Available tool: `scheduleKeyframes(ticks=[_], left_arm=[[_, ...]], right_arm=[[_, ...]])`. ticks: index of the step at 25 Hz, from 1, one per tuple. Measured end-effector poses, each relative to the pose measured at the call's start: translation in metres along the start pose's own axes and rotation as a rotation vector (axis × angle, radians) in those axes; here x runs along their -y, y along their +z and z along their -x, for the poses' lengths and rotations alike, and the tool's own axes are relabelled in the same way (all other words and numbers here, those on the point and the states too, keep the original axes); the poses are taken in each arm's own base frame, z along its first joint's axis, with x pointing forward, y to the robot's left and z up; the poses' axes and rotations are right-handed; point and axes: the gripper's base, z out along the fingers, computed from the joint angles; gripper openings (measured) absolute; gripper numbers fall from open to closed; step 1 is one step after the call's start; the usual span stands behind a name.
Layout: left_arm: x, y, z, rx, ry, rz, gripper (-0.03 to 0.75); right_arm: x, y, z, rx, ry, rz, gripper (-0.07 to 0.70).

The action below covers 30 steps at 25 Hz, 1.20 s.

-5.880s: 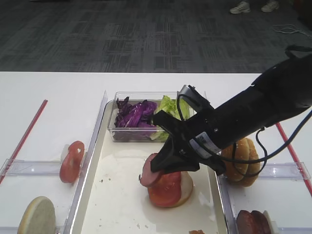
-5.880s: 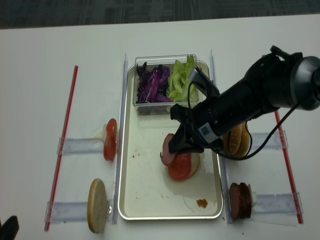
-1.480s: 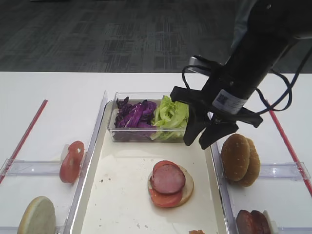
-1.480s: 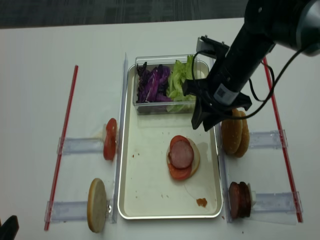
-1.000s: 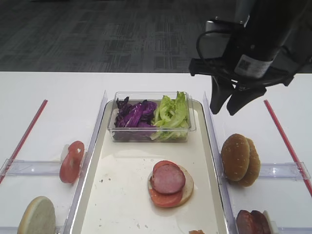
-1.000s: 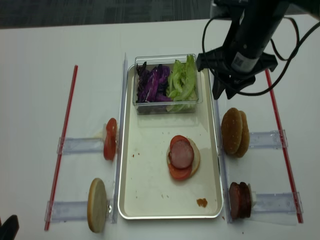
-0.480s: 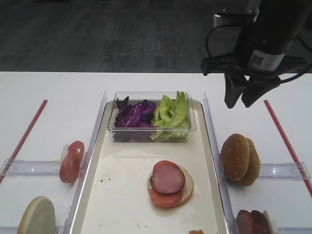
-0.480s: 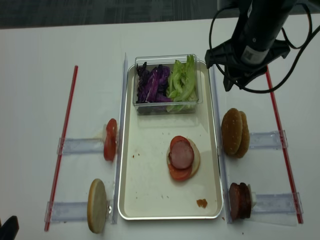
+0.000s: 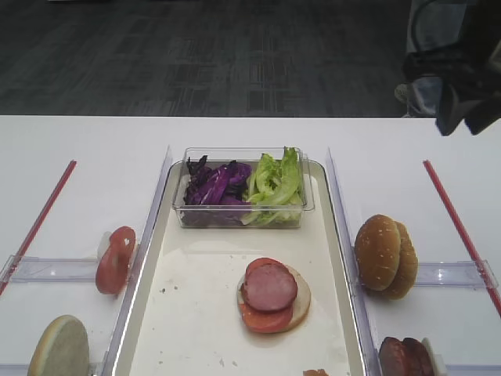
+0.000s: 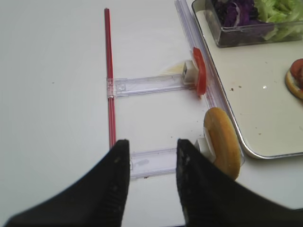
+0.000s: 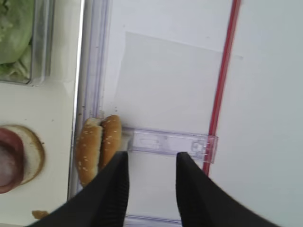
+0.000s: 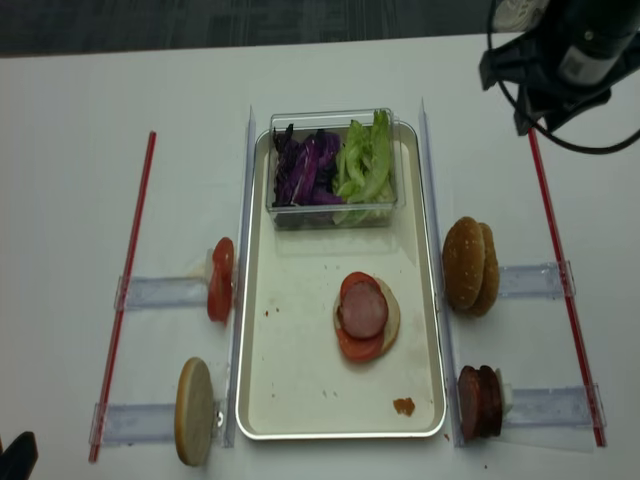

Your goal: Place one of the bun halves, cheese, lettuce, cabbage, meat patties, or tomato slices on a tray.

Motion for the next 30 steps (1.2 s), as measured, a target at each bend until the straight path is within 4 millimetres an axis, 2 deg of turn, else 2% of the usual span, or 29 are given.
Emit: scheduleKeyframes(ticks=[4, 6, 13, 16, 20, 30], left_arm=[[0.0, 0.0, 0.0, 0.0, 0.0, 0.0, 0.234], [0.0, 0.0, 0.0, 0.0, 0.0, 0.0, 0.234], [0.0, 0.0, 0.0, 0.0, 0.0, 0.0, 0.234], [0.0, 0.0, 0.0, 0.0, 0.0, 0.0, 0.234], [0.0, 0.0, 0.0, 0.0, 0.0, 0.0, 0.234], [0.0, 0.0, 0.0, 0.0, 0.0, 0.0, 0.234]], right_arm=[[0.031, -0.013, -0.003, 0.036, 0.057, -0.031, 0.275], [0.041, -0.017, -0.004, 0.047, 0.085, -0.043, 0.275], [0.047, -0.019, -0.005, 0.046, 0.088, -0.057, 0.275], [0.045, -0.026, -0.012, 0.062, 0.088, -0.056, 0.275], [0.044, -0.036, -0.038, 0.069, 0.072, -0.081, 0.275], [0.037, -0.052, -0.12, 0.11, 0.063, -0.094, 0.275]])
